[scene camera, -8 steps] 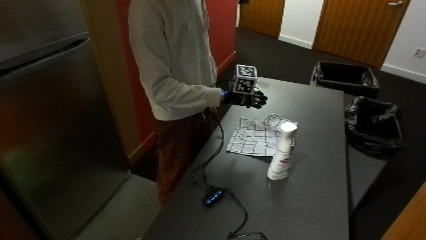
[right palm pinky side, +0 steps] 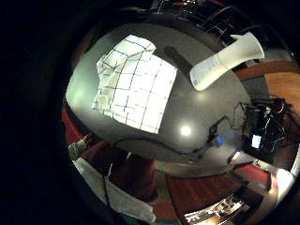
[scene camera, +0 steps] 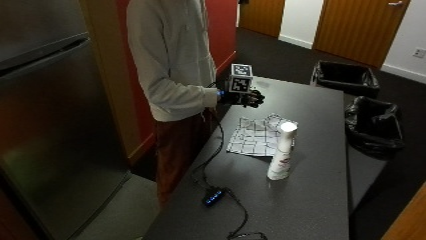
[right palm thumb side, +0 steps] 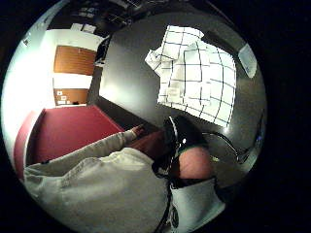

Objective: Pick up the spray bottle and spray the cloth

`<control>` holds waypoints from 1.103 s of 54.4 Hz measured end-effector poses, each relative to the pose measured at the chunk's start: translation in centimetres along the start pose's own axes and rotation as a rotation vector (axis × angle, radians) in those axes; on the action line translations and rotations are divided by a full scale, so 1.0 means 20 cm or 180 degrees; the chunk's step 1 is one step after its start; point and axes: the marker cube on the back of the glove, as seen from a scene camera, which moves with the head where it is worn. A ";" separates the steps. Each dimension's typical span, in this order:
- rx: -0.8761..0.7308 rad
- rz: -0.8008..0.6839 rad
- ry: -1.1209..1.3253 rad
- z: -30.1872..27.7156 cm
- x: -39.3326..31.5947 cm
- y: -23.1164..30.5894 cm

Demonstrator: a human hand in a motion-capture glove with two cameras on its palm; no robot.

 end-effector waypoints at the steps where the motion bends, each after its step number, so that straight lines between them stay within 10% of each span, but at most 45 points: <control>1: 0.0014 0.0004 -0.0036 0.00 0.01 0.01; 60: 0.1583 0.1354 -0.1146 -0.03 1.02 0.24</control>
